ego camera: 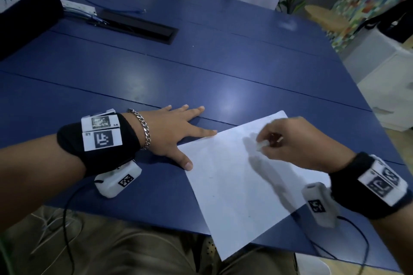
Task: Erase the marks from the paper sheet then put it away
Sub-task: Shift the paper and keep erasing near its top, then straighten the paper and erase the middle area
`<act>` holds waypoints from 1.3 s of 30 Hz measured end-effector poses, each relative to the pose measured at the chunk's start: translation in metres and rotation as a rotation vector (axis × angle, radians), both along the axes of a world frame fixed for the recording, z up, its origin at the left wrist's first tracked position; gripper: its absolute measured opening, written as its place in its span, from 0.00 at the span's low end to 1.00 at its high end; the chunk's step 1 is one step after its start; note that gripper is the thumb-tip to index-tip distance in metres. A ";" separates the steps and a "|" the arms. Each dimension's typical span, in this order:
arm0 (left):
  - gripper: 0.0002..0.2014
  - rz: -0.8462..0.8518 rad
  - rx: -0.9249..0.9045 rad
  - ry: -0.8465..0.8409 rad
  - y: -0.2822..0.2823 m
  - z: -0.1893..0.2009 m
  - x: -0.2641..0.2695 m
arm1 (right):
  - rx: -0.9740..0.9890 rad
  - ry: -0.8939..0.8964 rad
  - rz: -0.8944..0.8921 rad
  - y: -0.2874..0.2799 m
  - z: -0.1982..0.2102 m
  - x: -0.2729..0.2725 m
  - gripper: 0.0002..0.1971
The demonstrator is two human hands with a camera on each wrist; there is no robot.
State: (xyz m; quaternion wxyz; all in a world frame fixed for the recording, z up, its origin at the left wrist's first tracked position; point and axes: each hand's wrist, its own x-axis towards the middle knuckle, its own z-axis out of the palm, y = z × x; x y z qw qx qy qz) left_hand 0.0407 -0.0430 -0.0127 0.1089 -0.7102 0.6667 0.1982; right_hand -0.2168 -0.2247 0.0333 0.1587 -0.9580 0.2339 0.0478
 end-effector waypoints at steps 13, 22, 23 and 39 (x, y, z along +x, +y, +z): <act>0.28 0.171 -0.185 -0.050 0.026 0.030 -0.041 | 0.002 0.116 -0.107 0.022 -0.019 -0.050 0.05; 0.65 0.080 0.130 -0.129 0.020 0.018 -0.030 | -0.027 0.219 0.053 0.057 -0.012 -0.050 0.07; 0.65 0.087 0.129 -0.131 0.017 0.017 -0.026 | -0.032 0.231 0.074 0.060 -0.012 -0.049 0.08; 0.44 0.115 -0.122 -0.062 0.009 -0.001 -0.035 | 0.082 0.117 0.130 0.060 0.002 -0.002 0.09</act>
